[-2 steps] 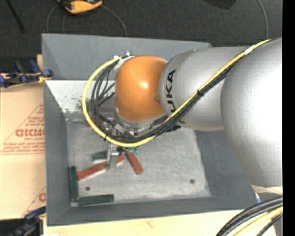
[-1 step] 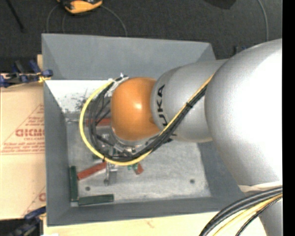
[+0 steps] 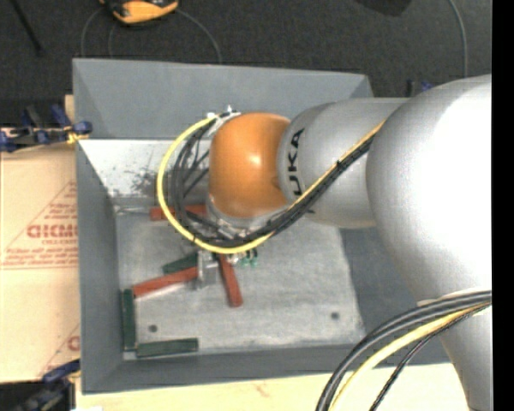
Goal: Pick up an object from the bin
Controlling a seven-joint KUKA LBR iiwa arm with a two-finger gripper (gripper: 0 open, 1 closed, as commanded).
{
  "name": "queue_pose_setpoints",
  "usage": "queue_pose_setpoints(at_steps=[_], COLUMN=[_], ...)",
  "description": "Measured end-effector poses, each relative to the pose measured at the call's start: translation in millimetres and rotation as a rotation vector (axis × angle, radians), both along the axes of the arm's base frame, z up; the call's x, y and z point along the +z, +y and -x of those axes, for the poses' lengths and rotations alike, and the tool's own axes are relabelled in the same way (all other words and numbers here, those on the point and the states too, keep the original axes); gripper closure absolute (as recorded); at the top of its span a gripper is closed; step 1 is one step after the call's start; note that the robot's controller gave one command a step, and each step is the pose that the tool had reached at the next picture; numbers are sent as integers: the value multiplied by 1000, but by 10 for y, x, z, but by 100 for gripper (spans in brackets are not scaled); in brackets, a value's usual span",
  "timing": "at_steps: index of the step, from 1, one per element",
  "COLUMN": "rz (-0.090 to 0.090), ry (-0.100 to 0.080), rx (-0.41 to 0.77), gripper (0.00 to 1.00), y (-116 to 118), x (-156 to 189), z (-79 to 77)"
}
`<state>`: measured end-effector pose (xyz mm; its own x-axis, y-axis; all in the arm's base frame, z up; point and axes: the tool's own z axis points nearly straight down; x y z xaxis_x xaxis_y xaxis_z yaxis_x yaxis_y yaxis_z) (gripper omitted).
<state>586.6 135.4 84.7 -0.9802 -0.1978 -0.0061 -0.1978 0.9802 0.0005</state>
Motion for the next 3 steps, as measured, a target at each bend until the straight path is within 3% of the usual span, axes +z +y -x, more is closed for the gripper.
queue_pose_setpoints(at_steps=[2,3], rz=[0,0], ry=[1,-6], rx=[-4,44], gripper=[100,100], y=[0,223], x=[0,1698], z=[0,-177])
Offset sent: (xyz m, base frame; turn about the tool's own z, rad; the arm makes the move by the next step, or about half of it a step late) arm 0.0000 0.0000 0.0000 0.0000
